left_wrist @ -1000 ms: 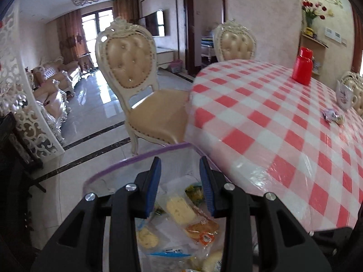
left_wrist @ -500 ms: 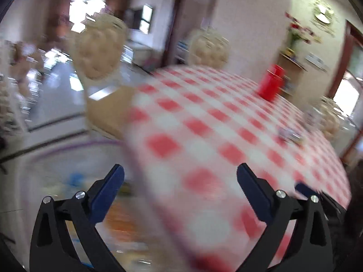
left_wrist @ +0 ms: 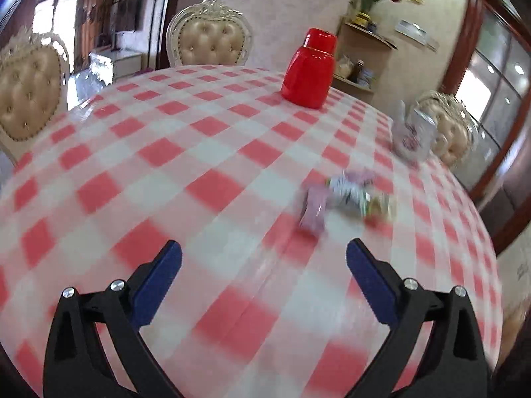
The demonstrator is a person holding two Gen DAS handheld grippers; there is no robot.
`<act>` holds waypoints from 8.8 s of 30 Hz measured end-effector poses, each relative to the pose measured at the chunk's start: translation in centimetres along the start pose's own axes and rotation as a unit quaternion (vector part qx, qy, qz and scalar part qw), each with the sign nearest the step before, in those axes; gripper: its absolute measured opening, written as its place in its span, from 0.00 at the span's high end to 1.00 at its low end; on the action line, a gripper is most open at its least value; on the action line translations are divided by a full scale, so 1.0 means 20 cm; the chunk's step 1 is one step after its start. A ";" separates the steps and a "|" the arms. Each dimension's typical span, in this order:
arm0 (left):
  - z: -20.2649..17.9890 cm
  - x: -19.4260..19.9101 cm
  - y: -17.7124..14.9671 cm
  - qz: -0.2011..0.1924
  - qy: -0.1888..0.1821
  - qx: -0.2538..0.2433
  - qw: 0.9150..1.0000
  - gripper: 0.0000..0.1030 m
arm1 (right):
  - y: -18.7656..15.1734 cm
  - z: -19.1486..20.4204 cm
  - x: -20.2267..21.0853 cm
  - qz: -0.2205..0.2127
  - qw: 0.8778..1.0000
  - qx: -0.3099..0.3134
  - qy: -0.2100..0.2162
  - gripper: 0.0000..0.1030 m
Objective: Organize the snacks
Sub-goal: 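Grasp the pink bar with the left gripper while the right grasps the white red-logo wrapper, then carry the pink bar with the left gripper while the right carries the white wrapper to the bin, then open both grippers to drop the two snacks into the bin, then grasp a pink bar with the right gripper while the left grasps the green-white packet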
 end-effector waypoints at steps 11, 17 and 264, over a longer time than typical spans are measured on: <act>0.15 -0.15 0.17 -0.098 0.031 0.005 0.995 0.03 | 0.37 0.13 -0.40 -0.005 1.000 -0.010 0.000 0.16; 0.21 -0.15 0.18 -0.090 0.019 0.040 0.995 0.03 | 0.59 0.30 -0.68 0.001 0.999 -0.029 -0.021 0.29; 0.05 -0.24 0.08 -0.005 -0.071 0.034 0.997 0.02 | 0.36 0.17 -0.43 -0.008 0.990 0.106 -0.094 0.81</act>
Point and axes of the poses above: each gripper's, at about its wrist camera, not at the fingertips, and x roughly against the way its jaws point, z to its left, y to its top, the point moved 3 cm from there along -x, roughly the way its jaws point, and after that the axes turned 15 degrees about -y, right-handed, at the moved point
